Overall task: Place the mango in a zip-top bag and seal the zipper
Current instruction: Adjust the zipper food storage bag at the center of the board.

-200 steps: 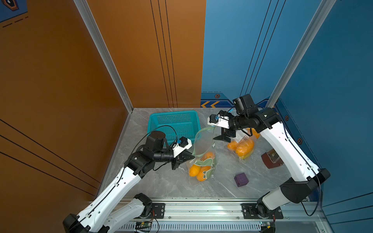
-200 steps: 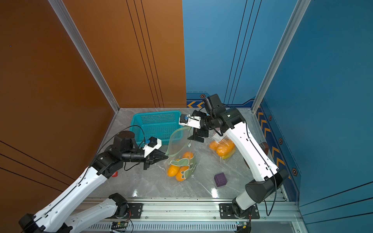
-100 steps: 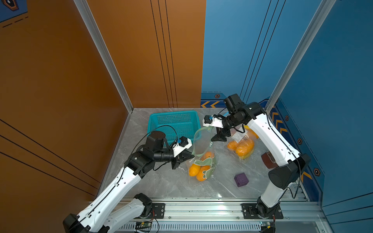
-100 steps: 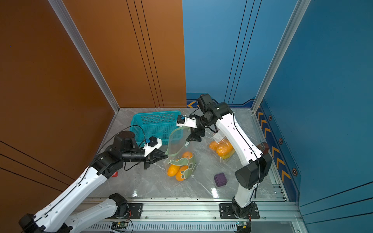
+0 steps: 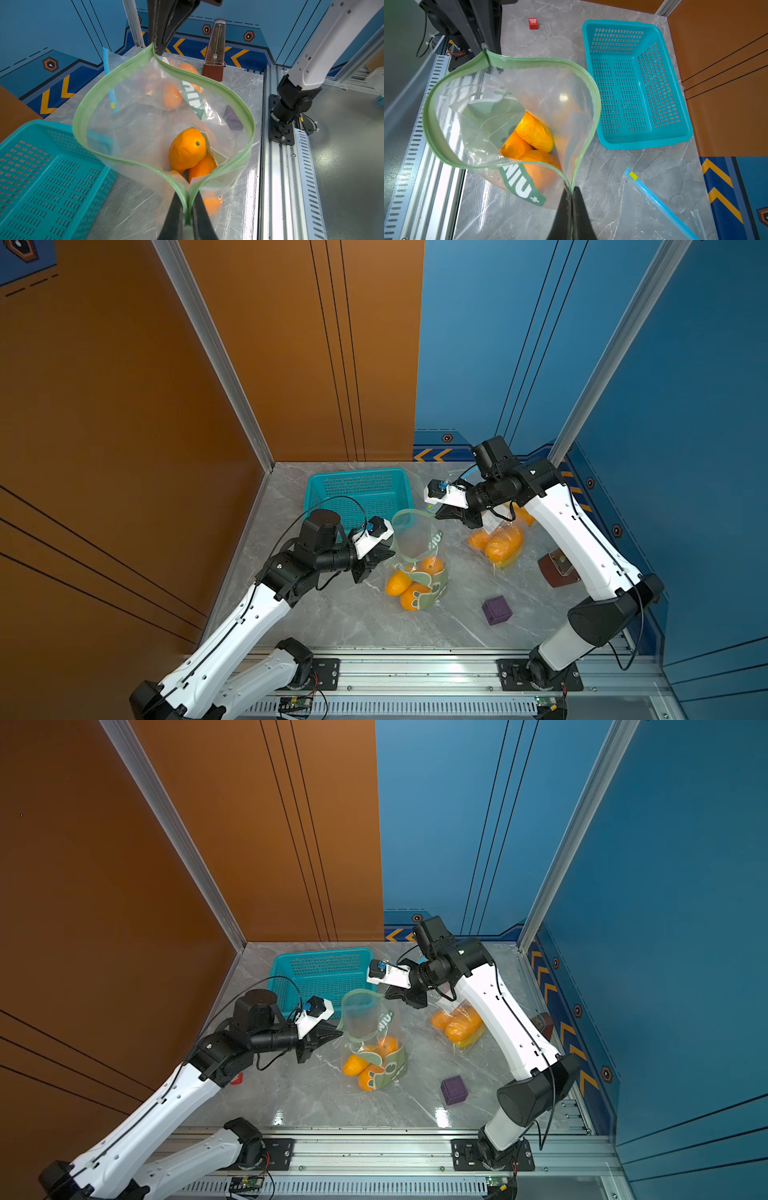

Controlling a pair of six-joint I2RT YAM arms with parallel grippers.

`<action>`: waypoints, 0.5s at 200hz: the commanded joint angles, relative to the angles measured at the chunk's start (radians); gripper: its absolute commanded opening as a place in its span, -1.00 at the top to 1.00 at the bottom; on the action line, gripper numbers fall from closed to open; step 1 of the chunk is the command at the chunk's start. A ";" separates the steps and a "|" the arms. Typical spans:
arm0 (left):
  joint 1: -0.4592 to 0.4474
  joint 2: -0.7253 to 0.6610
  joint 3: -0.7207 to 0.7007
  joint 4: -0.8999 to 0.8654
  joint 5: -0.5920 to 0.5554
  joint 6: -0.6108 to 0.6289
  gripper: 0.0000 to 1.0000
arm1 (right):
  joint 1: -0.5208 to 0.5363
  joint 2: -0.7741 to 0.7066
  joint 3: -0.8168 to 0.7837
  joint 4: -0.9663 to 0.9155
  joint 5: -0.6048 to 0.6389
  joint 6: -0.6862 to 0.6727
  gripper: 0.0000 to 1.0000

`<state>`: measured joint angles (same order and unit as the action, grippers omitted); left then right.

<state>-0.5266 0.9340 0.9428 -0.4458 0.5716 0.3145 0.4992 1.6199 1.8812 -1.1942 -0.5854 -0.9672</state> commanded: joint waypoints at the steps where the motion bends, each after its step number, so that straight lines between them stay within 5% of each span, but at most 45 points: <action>1: 0.022 -0.007 0.022 -0.018 -0.084 -0.005 1.00 | -0.001 -0.061 -0.064 0.088 0.081 0.082 1.00; 15: 0.032 0.003 0.046 -0.018 -0.129 -0.011 0.98 | -0.012 -0.096 -0.107 0.116 0.123 0.109 1.00; 35: 0.051 0.023 0.080 -0.018 -0.176 -0.017 0.66 | -0.049 -0.156 -0.162 0.149 0.133 0.142 1.00; 69: 0.080 0.033 0.118 -0.018 -0.139 -0.008 -0.50 | -0.092 -0.260 -0.287 0.197 0.106 0.160 1.00; 100: 0.117 0.003 0.060 -0.013 -0.125 -0.031 -0.85 | -0.099 -0.300 -0.338 0.207 0.102 0.161 1.00</action>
<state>-0.4431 0.9649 1.0332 -0.4572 0.4400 0.3031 0.4053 1.3479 1.5749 -1.0245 -0.4850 -0.8326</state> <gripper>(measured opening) 0.905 0.049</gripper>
